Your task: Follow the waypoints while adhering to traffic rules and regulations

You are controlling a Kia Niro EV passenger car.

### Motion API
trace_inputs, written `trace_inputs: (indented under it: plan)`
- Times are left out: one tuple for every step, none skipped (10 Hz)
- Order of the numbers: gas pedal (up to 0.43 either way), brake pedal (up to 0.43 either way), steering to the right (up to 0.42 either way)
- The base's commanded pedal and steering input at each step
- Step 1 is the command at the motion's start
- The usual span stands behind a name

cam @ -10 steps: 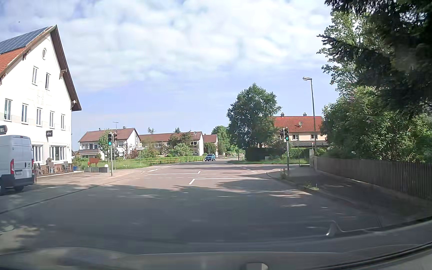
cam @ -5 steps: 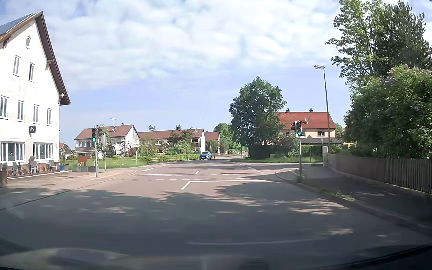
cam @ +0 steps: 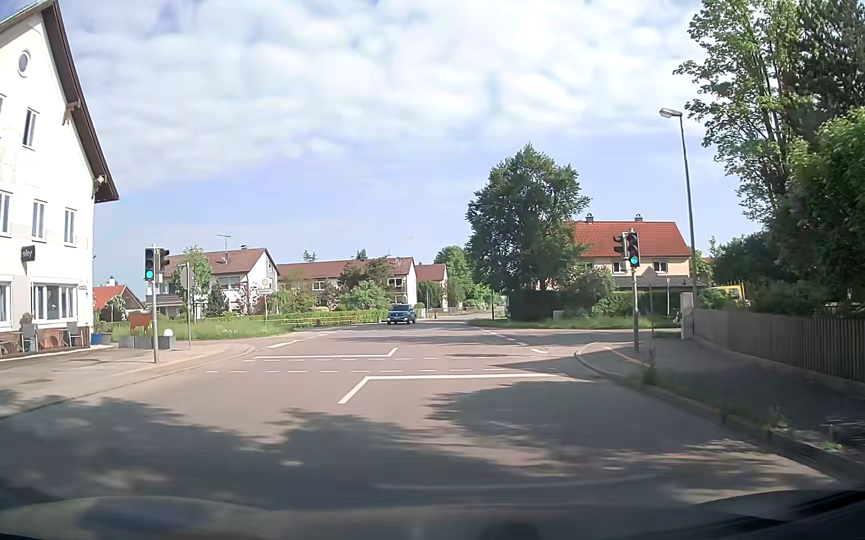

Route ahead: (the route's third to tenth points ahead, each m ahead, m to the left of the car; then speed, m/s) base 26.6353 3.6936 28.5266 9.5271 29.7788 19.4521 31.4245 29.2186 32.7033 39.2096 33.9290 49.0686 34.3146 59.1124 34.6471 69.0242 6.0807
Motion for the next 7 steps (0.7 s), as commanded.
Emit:
trace_inputs:
  plan:
    - [0.000, 0.000, -0.015]
    - [0.000, 0.000, -0.014]
    - [0.000, 0.000, -0.014]
    - [0.000, 0.000, -0.014]
    - [0.000, 0.000, -0.014]
    - [0.000, 0.018, -0.014]
    - [0.000, 0.079, -0.014]
